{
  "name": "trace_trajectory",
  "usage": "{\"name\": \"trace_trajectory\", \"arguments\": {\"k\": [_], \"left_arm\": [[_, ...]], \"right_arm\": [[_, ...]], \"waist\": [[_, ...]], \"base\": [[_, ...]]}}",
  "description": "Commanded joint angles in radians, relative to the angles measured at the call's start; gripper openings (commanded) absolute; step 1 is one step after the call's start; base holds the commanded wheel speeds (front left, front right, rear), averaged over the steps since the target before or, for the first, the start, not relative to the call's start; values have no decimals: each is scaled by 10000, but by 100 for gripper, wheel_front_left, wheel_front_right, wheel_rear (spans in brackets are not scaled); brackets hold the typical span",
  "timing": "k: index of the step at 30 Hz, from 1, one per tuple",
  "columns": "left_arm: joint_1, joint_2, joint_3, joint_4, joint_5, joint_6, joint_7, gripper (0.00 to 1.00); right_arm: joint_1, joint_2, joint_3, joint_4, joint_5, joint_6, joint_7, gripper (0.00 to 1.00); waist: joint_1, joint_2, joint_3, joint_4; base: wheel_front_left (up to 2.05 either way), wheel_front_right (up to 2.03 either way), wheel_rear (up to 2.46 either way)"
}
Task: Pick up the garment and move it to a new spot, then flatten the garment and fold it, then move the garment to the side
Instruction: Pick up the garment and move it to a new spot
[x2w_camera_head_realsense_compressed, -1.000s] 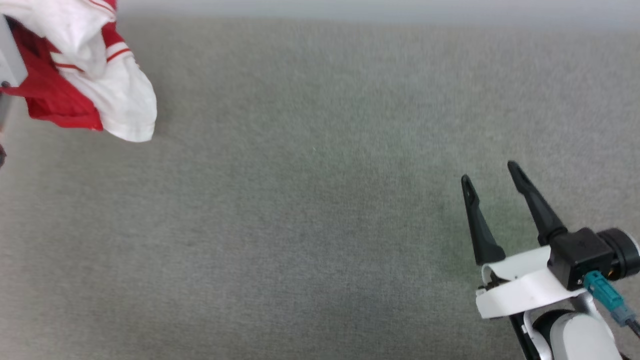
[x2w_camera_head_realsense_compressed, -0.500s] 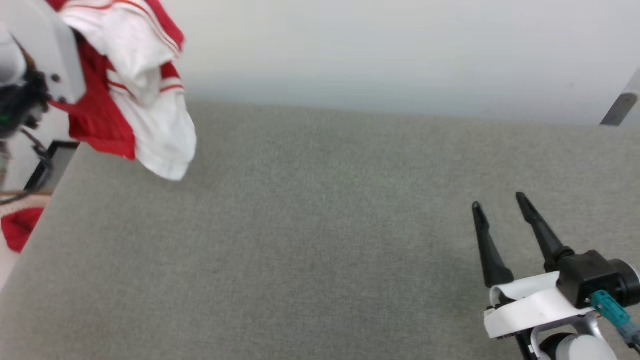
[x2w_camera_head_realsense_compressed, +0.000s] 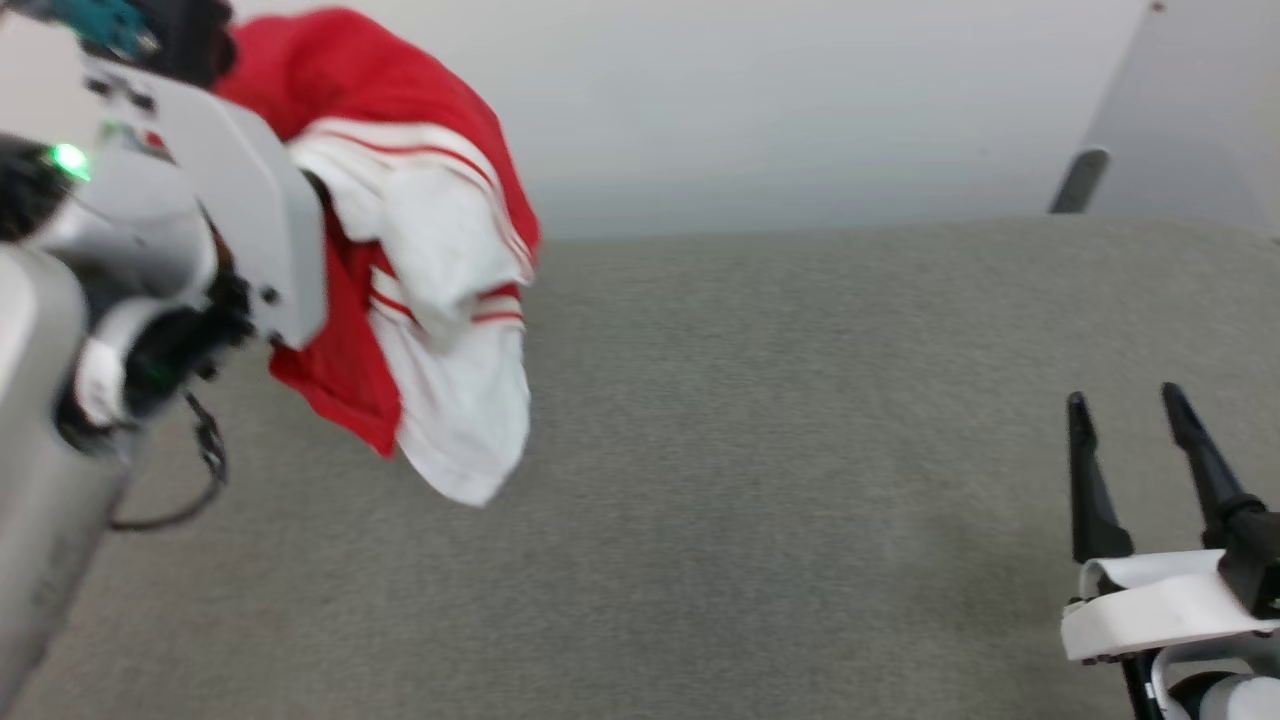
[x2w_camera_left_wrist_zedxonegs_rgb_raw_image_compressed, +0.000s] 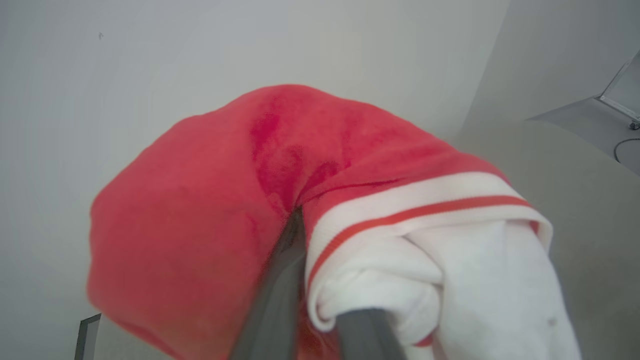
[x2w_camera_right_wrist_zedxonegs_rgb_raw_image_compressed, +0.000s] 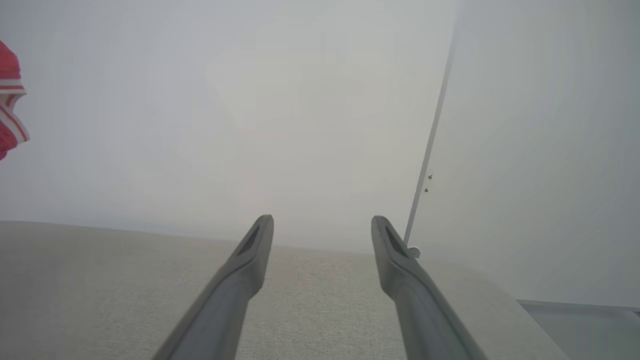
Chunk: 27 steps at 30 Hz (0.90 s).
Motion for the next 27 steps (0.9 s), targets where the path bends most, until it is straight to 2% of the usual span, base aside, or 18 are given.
{"name": "trace_trajectory", "arguments": {"k": [1,5,12,17,22,27], "left_arm": [[272,-110,-68,-276,-4,158,34,0],[886,-359,-416,-897,76,542,83,0],[1760,-724,-896,-773,36,576,-219,0],[2391,-923,-1176,76,-157,159,-631,0],[2739,-1098,-1383,1340,-377,-372,-928,0],[2762,-1343,-1600,2549,-515,-706,-862,0]], "right_arm": [[39,21,-116,9,30,5,-83,100],[-97,21,-193,110,132,5,-195,100],[-266,20,-210,427,397,5,-424,100],[-338,23,-199,643,610,5,-606,100],[-429,22,-163,823,700,5,-751,100],[-512,22,-150,976,737,5,-823,100]], "waist": [[0,0,322,-704],[0,0,616,-1296],[0,0,1000,-2007],[0,0,1259,-2344],[0,0,1418,-2456],[0,0,1459,-2431]], "base": [[0,0,0],[0,0,0],[0,0,0],[0,0,0],[0,0,0],[0,0,0]]}}
